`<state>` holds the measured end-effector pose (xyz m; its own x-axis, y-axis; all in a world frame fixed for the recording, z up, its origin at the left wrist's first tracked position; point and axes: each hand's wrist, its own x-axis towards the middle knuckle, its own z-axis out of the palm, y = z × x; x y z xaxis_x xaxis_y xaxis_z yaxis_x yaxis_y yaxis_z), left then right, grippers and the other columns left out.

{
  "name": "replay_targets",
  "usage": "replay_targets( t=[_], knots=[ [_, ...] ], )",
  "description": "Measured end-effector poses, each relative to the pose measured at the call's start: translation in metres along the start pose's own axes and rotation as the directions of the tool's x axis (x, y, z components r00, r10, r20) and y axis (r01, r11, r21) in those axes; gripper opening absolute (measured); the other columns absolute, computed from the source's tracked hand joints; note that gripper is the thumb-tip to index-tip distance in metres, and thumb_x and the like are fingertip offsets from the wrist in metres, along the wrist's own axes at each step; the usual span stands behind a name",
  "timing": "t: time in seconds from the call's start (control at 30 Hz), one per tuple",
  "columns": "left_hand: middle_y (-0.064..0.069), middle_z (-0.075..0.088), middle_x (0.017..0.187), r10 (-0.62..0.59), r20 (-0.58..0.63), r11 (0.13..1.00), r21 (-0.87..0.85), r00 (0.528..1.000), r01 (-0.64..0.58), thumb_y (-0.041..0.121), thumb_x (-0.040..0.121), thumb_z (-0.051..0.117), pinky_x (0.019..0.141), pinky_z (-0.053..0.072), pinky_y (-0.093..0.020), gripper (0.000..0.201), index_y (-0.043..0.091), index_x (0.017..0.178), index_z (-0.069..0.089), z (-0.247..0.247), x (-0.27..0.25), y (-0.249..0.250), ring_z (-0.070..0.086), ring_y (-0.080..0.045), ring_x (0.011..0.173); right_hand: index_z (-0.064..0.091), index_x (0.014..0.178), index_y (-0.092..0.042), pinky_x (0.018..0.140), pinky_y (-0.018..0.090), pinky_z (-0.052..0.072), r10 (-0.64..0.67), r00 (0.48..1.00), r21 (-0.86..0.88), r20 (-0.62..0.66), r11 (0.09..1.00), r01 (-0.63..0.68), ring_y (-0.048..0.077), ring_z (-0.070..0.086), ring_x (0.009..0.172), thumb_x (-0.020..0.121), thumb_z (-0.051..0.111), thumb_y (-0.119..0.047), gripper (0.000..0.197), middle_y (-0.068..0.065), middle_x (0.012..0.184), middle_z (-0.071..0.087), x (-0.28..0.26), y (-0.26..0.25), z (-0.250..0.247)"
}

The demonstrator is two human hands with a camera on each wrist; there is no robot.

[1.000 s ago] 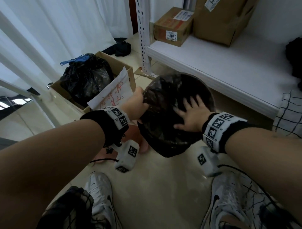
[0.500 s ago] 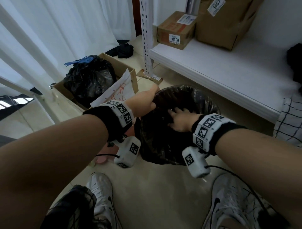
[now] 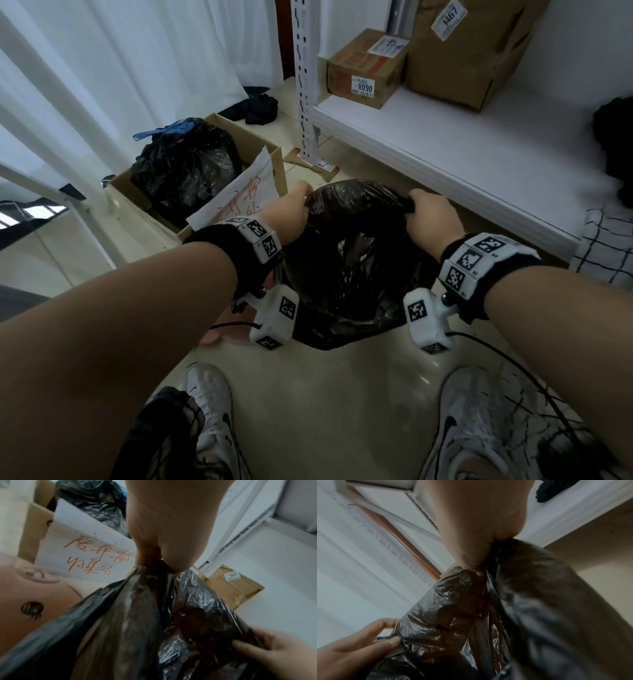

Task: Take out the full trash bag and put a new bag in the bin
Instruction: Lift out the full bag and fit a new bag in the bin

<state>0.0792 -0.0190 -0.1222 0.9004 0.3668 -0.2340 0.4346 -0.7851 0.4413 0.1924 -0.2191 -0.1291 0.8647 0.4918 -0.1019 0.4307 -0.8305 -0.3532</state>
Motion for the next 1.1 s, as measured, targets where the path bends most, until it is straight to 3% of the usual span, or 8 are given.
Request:
replay_targets(
  t=[0.2,0.33,0.57,0.7,0.8,0.9,1.0,1.1],
  knots=[
    [-0.013,0.061,0.116,-0.223,0.152,0.893,-0.364,0.963,0.264,0.031,0.086,0.064,0.092,0.052,-0.047,0.047,0.010,0.124,0.047,0.009,0.001,-0.005,0.061,-0.031,0.103,0.055,0.089,0.004,0.075,0.036,0.045,0.112,0.994,0.031,0.007,0.993,-0.112,0.041,0.060,0.097,0.091,0.046,-0.006,0.014,0.028,0.103,0.061,0.012,0.024,0.004],
    [-0.010,0.062,0.101,-0.240,0.406,0.802,-0.429,0.882,0.416,0.018,0.091,0.056,0.067,0.059,-0.037,0.028,0.010,0.118,0.048,0.011,-0.007,-0.004,0.065,-0.028,0.079,0.045,0.068,0.000,0.070,0.033,0.039,0.214,0.975,0.101,0.059,0.971,-0.219,0.042,0.059,0.097,0.094,0.042,-0.009,0.028,0.029,0.099,0.060,0.016,0.038,0.009],
    [-0.009,0.056,0.085,-0.248,-0.042,0.960,-0.146,0.968,0.240,0.027,0.088,0.056,0.062,0.046,-0.032,0.031,0.002,0.106,0.049,0.013,0.011,-0.003,0.059,-0.029,0.091,0.032,0.058,-0.009,0.075,0.031,0.033,0.341,0.937,0.354,0.068,0.870,-0.343,0.040,0.053,0.110,0.098,0.032,-0.006,0.040,0.029,0.095,0.053,0.011,0.034,0.003],
    [-0.014,0.041,0.133,-0.156,-0.132,0.984,-0.110,0.979,0.142,0.026,0.087,0.059,0.097,0.041,-0.038,0.054,0.007,0.133,0.037,0.011,0.015,0.001,0.044,-0.029,0.122,0.047,0.119,0.001,0.086,0.034,0.043,0.425,0.905,0.523,-0.026,0.777,-0.350,0.029,0.052,0.105,0.092,0.044,-0.013,0.031,0.013,0.110,0.050,0.009,0.038,0.004],
    [-0.016,0.038,0.135,-0.119,-0.090,0.993,-0.026,0.989,0.117,0.014,0.087,0.055,0.098,0.040,-0.037,0.051,0.008,0.134,0.035,0.011,0.016,0.004,0.043,-0.031,0.122,0.043,0.130,-0.010,0.106,0.040,0.032,0.077,0.934,0.156,-0.349,0.987,-0.023,0.031,0.041,0.125,0.089,0.051,-0.027,0.045,0.016,0.134,0.042,-0.004,0.020,-0.003],
    [-0.017,0.042,0.130,-0.120,-0.095,0.993,-0.007,0.988,0.120,0.006,0.088,0.049,0.094,0.042,-0.038,0.043,0.010,0.130,0.040,0.010,0.018,0.001,0.047,-0.034,0.117,0.037,0.140,-0.022,0.116,0.052,0.006,-0.260,0.955,-0.399,0.142,0.868,0.295,0.030,0.022,0.142,0.092,0.035,-0.054,0.058,0.012,0.151,0.030,-0.011,0.000,0.012],
    [-0.016,0.044,0.130,-0.081,-0.075,0.997,0.003,0.994,0.082,0.015,0.089,0.050,0.097,0.044,-0.040,0.042,0.012,0.130,0.042,0.009,0.017,0.002,0.049,-0.033,0.117,0.030,0.146,-0.011,0.118,0.047,0.011,0.119,0.666,-0.404,0.737,0.867,0.292,0.027,0.025,0.143,0.094,0.014,-0.061,0.074,0.011,0.154,0.028,-0.014,-0.016,0.036],
    [-0.013,0.050,0.125,-0.061,-0.050,0.998,-0.033,0.997,0.060,0.025,0.087,0.054,0.088,0.048,-0.038,0.047,0.011,0.130,0.041,0.008,0.013,0.003,0.054,-0.030,0.109,0.050,0.130,-0.006,0.104,0.039,0.040,-0.094,0.713,-0.235,0.695,0.908,0.348,0.030,0.052,0.120,0.099,0.030,-0.045,0.054,0.016,0.132,0.055,-0.014,-0.028,0.035]
  ],
)
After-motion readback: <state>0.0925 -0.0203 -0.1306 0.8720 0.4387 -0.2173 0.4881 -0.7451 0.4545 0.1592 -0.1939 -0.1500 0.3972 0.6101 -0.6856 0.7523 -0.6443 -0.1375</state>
